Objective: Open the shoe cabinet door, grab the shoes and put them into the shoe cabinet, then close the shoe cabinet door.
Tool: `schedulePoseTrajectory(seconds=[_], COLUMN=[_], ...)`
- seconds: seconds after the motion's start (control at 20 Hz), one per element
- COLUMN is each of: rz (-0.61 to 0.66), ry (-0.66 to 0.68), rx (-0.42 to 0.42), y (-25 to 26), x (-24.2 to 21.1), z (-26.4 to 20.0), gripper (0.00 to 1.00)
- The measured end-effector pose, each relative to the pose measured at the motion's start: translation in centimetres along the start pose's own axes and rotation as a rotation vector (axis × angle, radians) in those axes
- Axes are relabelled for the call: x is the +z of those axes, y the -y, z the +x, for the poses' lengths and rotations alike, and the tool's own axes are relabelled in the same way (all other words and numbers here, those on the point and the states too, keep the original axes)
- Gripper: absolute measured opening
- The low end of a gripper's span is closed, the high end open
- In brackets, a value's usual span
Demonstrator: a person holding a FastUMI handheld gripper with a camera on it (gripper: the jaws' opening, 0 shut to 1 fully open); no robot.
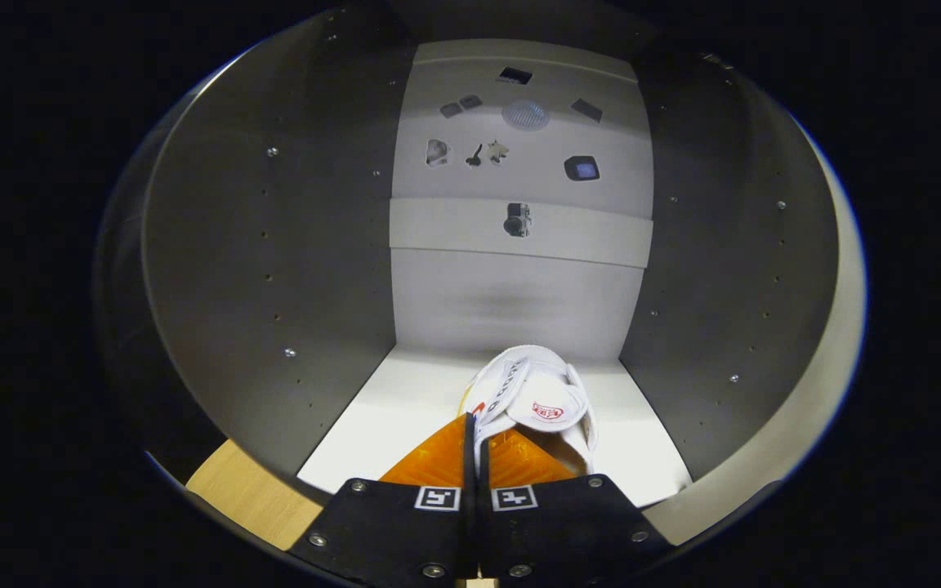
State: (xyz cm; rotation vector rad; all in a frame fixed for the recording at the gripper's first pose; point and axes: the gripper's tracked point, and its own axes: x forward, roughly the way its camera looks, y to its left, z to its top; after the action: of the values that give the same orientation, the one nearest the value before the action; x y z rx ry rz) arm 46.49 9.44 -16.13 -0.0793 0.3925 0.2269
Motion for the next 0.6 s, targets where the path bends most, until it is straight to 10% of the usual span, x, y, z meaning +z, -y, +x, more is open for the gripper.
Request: schedulePoseTrajectory(seconds=[0.6], rz=[0.011], ry=[-0.086], rx=[-0.023], y=[-0.8], x=[-1.2], z=[6.4], gripper=[0.07])
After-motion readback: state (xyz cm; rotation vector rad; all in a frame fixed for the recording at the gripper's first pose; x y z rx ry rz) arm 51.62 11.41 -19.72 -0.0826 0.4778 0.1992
